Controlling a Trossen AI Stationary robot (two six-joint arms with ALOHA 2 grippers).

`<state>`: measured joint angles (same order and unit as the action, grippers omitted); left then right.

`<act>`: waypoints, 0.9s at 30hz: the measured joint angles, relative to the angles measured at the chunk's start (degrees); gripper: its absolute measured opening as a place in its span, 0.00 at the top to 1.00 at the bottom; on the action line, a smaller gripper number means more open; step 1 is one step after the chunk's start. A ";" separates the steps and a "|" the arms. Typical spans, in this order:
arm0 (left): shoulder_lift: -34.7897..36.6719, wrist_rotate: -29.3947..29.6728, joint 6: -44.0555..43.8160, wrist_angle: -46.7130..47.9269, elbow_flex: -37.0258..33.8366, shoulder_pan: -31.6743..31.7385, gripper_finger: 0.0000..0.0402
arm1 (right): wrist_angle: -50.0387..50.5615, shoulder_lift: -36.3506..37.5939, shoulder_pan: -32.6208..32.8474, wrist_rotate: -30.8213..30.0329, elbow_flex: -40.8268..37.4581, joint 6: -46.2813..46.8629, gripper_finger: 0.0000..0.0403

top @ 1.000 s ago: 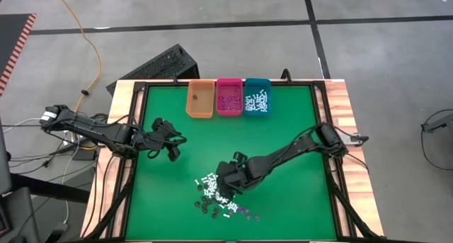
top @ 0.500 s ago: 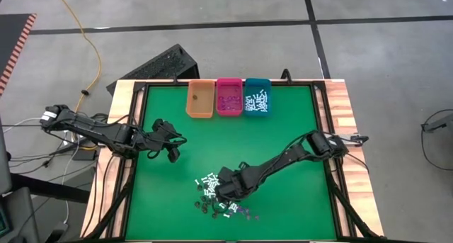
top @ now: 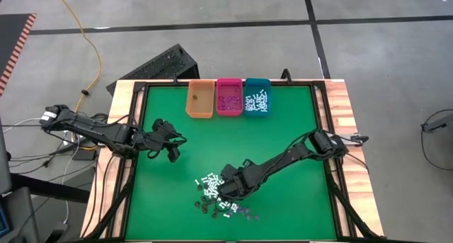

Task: Sort Halloween decoration
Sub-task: Put the white bone toy into the blue bin

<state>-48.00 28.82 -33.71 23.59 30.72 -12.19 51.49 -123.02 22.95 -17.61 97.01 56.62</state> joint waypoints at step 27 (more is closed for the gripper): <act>0.00 2.14 1.44 0.10 0.00 0.00 0.64 | 3.34 2.67 -3.35 5.84 0.09 -73.91 0.55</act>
<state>-48.00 30.96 -32.27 23.68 30.72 -12.19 54.84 -120.35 19.61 -11.77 97.10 -17.29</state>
